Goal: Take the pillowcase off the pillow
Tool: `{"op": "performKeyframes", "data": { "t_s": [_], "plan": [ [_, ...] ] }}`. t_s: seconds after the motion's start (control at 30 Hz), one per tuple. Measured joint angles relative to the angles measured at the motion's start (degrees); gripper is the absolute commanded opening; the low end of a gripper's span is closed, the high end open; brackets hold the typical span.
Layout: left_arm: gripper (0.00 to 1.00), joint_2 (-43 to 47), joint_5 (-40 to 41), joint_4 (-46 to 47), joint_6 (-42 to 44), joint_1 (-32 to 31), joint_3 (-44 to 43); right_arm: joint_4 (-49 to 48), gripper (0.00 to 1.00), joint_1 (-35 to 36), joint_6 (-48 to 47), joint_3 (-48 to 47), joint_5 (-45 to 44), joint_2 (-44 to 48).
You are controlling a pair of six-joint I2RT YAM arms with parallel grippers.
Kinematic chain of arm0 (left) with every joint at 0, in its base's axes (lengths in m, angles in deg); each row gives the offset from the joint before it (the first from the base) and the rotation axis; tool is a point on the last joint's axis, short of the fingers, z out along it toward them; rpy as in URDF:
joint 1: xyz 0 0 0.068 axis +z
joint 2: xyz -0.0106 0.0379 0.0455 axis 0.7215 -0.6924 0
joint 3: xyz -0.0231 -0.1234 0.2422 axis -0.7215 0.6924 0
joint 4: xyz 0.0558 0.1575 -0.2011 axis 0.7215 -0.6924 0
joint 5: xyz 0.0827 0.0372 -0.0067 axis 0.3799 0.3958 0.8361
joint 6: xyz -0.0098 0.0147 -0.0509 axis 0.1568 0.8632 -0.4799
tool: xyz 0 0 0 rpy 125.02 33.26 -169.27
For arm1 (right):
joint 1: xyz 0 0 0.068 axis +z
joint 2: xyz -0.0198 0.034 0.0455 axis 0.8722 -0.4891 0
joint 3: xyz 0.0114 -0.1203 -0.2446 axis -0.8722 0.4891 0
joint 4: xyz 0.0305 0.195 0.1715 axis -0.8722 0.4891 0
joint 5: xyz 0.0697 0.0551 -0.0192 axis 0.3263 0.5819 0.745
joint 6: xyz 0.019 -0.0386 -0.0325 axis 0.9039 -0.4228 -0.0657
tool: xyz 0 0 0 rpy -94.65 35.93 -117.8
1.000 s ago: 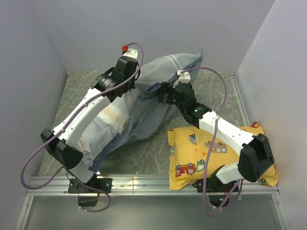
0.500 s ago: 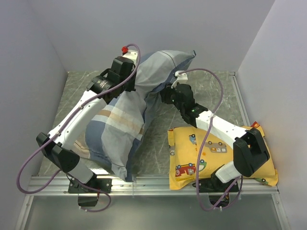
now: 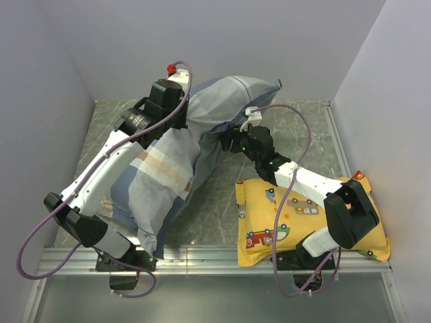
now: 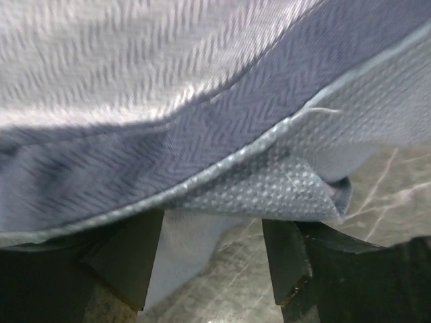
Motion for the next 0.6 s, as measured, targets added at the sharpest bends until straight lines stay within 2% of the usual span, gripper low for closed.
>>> {"op": "performKeyframes", "data": {
  "t_s": [0.1, 0.13, 0.17, 0.4, 0.53, 0.6],
  "plan": [
    [0.00, 0.0, -0.2, 0.0, 0.0, 0.0, 0.0, -2.1, 0.28, 0.0, 0.3, 0.9, 1.2, -0.6],
    [0.00, 0.0, -0.4, 0.0, 0.1, 0.0, 0.0, -2.8, 0.09, 0.0, 0.7, 0.8, 1.7, -0.9],
    [0.00, 0.0, -0.5, 0.0, 0.1, 0.0, 0.0, -3.4, 0.01, 0.0, 0.5, 0.8, 2.0, -1.2],
    [0.00, 0.0, 0.8, 0.1, 0.2, 0.0, 0.0, -3.5, 0.00, 0.0, 1.6, 0.8, 2.5, -0.3],
    [0.01, 0.0, 1.6, 0.0, -0.2, 1.9, -0.8, -0.3, 0.00, 0.7, 1.5, 0.8, 2.9, 5.1],
    [0.04, -0.2, 1.4, 0.0, -0.5, 4.2, -1.9, 1.3, 0.00, 2.1, 1.1, 0.8, 2.7, 9.7]
  ]
}}
